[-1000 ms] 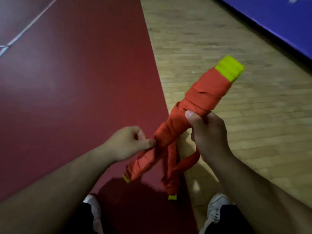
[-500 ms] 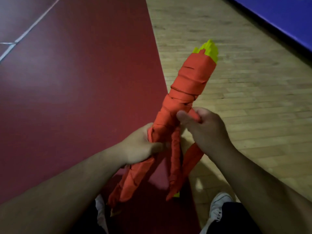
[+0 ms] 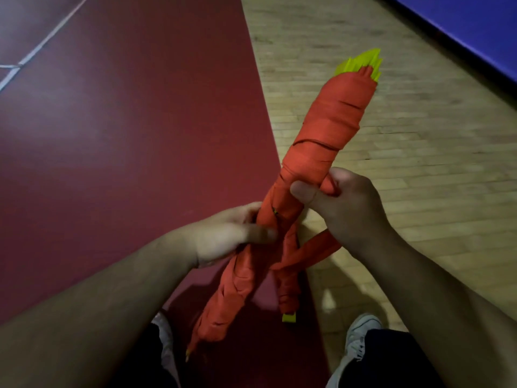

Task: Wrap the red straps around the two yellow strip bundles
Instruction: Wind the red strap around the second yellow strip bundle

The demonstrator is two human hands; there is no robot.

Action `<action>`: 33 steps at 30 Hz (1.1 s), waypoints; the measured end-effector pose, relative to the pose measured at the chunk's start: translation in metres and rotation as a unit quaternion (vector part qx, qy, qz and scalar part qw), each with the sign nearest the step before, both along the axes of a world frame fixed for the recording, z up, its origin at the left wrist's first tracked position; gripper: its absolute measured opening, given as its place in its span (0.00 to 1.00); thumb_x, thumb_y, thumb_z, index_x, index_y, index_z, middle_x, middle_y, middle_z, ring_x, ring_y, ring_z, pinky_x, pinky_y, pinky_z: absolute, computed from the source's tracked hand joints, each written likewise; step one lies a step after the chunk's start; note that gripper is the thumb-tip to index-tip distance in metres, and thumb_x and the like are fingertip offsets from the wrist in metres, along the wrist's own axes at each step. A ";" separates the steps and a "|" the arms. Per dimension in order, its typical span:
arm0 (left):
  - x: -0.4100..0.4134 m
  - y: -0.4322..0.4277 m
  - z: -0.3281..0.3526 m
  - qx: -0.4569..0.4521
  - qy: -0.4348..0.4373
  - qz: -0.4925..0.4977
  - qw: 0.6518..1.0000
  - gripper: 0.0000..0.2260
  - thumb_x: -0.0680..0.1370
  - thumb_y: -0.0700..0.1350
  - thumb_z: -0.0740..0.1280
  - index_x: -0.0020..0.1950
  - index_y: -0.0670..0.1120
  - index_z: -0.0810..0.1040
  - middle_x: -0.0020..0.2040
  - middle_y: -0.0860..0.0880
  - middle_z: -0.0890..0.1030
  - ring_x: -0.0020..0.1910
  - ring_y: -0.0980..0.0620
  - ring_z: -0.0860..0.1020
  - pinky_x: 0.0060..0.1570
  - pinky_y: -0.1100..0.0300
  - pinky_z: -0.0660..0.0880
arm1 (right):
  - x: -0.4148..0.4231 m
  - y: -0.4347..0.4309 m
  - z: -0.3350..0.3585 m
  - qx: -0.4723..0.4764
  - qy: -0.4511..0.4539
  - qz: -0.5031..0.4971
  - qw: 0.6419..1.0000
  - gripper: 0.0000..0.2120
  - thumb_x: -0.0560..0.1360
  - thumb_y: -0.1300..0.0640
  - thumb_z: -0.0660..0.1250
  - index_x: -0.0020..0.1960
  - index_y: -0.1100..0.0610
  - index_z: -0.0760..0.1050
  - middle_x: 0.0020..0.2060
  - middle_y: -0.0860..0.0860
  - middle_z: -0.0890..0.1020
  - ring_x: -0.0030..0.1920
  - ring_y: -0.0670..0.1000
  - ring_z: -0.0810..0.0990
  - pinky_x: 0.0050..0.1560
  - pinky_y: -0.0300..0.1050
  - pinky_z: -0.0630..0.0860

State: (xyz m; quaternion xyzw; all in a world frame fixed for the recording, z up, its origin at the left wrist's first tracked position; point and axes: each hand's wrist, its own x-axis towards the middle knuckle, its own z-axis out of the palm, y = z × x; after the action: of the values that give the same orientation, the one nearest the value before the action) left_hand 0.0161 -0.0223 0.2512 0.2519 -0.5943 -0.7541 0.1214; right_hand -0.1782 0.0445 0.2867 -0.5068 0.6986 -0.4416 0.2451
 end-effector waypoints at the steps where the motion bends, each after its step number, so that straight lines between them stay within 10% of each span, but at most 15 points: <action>1: 0.002 -0.001 0.002 0.006 0.007 -0.032 0.999 0.16 0.74 0.32 0.65 0.60 0.43 0.73 0.45 0.55 0.84 0.45 0.58 0.81 0.46 0.65 0.77 | -0.002 0.001 0.001 -0.002 -0.007 0.008 1.000 0.30 0.63 0.32 0.76 0.41 0.60 0.78 0.30 0.53 0.78 0.32 0.52 0.76 0.35 0.48 0.73; 8: 0.004 0.000 0.005 -0.031 -0.006 -0.028 0.999 0.12 0.72 0.32 0.71 0.49 0.48 0.81 0.39 0.54 0.83 0.38 0.58 0.81 0.39 0.63 0.78 | -0.009 0.005 -0.002 -0.001 -0.061 0.050 0.997 0.21 0.65 0.33 0.73 0.39 0.51 0.77 0.26 0.42 0.74 0.30 0.44 0.73 0.36 0.45 0.71; 12: 0.005 -0.004 0.001 -0.093 -0.007 0.038 0.995 0.15 0.73 0.31 0.72 0.55 0.45 0.77 0.44 0.51 0.84 0.42 0.54 0.82 0.42 0.62 0.79 | -0.010 0.003 -0.005 0.043 -0.075 0.086 0.993 0.03 0.74 0.51 0.74 0.47 0.46 0.83 0.32 0.42 0.83 0.35 0.41 0.79 0.40 0.40 0.73; 15: 0.005 -0.010 -0.001 -0.119 -0.007 0.080 0.990 0.13 0.72 0.38 0.74 0.53 0.46 0.75 0.40 0.48 0.80 0.39 0.51 0.79 0.41 0.56 0.79 | -0.009 0.002 -0.008 0.093 -0.084 0.042 0.991 0.10 0.78 0.62 0.67 0.48 0.49 0.83 0.27 0.47 0.80 0.31 0.47 0.79 0.35 0.41 0.72; 18: 0.006 -0.014 -0.005 -0.139 -0.024 0.086 0.986 0.11 0.73 0.47 0.73 0.51 0.49 0.75 0.42 0.49 0.77 0.42 0.50 0.76 0.45 0.54 0.77 | -0.006 0.001 -0.005 0.112 -0.270 0.027 0.956 0.10 0.77 0.69 0.60 0.49 0.60 0.79 0.24 0.51 0.71 0.26 0.53 0.73 0.30 0.45 0.70; 25: 0.009 -0.015 -0.012 -0.119 -0.053 0.112 0.985 0.24 0.72 0.47 0.72 0.66 0.47 0.70 0.49 0.50 0.81 0.48 0.56 0.80 0.48 0.60 0.78 | -0.001 -0.001 -0.002 0.169 -0.395 -0.019 0.903 0.13 0.80 0.50 0.66 0.46 0.60 0.77 0.23 0.50 0.65 0.25 0.52 0.70 0.29 0.45 0.72; 30: 0.010 -0.018 -0.013 -0.140 -0.058 0.147 0.978 0.28 0.67 0.55 0.75 0.62 0.55 0.67 0.56 0.38 0.80 0.56 0.40 0.81 0.58 0.39 0.77 | -0.002 -0.001 -0.002 0.132 -0.464 -0.019 0.876 0.16 0.83 0.53 0.62 0.40 0.60 0.74 0.26 0.53 0.74 0.29 0.52 0.74 0.34 0.46 0.74; 33: 0.006 -0.015 -0.010 -0.159 -0.056 0.146 0.975 0.31 0.64 0.57 0.73 0.65 0.56 0.66 0.49 0.50 0.79 0.47 0.56 0.80 0.50 0.53 0.79 | 0.001 -0.002 -0.001 0.133 -0.494 -0.013 0.859 0.15 0.84 0.56 0.59 0.41 0.60 0.73 0.26 0.51 0.69 0.26 0.48 0.67 0.25 0.40 0.72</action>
State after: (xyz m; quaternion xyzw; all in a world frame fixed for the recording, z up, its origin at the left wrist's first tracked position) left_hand 0.0220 -0.0378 0.2414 0.3549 -0.6694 -0.6088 0.2353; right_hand -0.1767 0.0426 0.2857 -0.1758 0.5439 -0.5402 0.6176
